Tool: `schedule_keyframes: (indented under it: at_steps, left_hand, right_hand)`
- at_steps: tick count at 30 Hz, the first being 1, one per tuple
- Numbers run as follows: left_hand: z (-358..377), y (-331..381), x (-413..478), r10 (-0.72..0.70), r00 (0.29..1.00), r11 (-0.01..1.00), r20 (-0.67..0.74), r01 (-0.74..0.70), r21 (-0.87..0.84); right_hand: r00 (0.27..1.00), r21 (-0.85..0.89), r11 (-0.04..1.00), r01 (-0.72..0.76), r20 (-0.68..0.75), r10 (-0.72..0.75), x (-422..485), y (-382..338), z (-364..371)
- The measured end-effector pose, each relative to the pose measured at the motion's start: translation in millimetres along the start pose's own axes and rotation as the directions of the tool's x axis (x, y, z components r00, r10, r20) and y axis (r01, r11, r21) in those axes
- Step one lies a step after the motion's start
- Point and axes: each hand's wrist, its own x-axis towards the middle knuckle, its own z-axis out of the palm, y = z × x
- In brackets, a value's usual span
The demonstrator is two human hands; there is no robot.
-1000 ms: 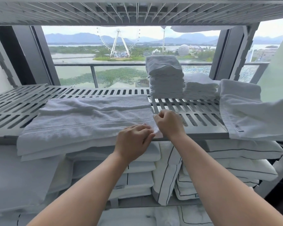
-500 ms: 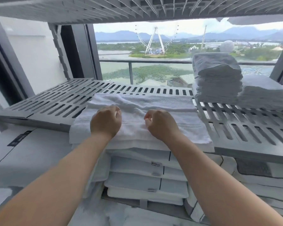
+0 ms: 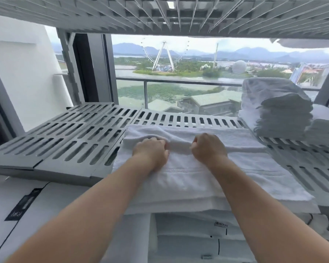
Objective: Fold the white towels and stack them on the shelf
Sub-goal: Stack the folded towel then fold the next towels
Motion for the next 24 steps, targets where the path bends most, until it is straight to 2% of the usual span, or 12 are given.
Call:
schedule_keyframes:
  at_steps: [2,4,7,11,14,16,18,20,22,24]
  left_hand:
    - [-1.5,-2.1,12.7,-0.007,1.0,1.0,-0.004,0.007,0.005]
    - [-3.8,-5.3,27.5,-0.016,0.998,0.994,-0.055,0.01,-0.109]
    - [-12.0,-5.1,49.9,-0.067,0.998,0.963,0.002,0.065,-0.26]
    - [-22.6,0.6,82.3,-0.143,0.986,0.952,0.089,0.161,-0.261]
    - [-35.2,4.6,106.1,-0.144,0.98,0.966,0.135,0.169,-0.197]
    - [-39.0,7.3,121.0,-0.127,0.991,0.979,0.047,0.133,-0.153]
    - [-34.0,10.5,131.3,-0.104,0.994,0.99,-0.044,0.1,-0.096]
    - [-19.4,13.9,140.3,-0.062,0.995,0.998,-0.071,0.062,-0.003]
    - [-3.4,16.4,148.1,-0.044,0.997,0.997,-0.063,0.048,0.056]
    - [9.4,18.3,154.0,-0.105,0.994,0.994,0.006,0.105,0.03]
  right_hand:
    - [0.994,-0.097,0.991,-0.096,0.038,0.1,5.3,2.8,-7.7]
    - [0.974,-0.213,0.957,-0.199,0.062,0.217,11.5,5.4,-17.4]
    - [0.951,-0.324,0.915,-0.24,0.109,0.288,26.9,5.1,-28.2]
    - [0.933,-0.415,0.908,-0.063,0.299,0.201,59.0,13.9,-40.9]
    - [0.907,-0.445,0.894,0.046,0.394,0.149,91.2,24.0,-50.7]
    - [0.925,-0.366,0.926,0.089,0.376,0.06,119.5,36.5,-44.9]
    - [0.971,-0.223,0.97,0.098,0.235,-0.044,139.6,47.7,-33.2]
    - [0.984,-0.183,0.972,0.149,0.122,-0.128,155.1,62.8,-20.4]
    - [0.983,-0.167,0.973,0.159,0.113,-0.141,165.6,81.8,-2.4]
    - [0.979,-0.146,0.981,0.127,0.177,-0.1,173.5,99.8,14.5]
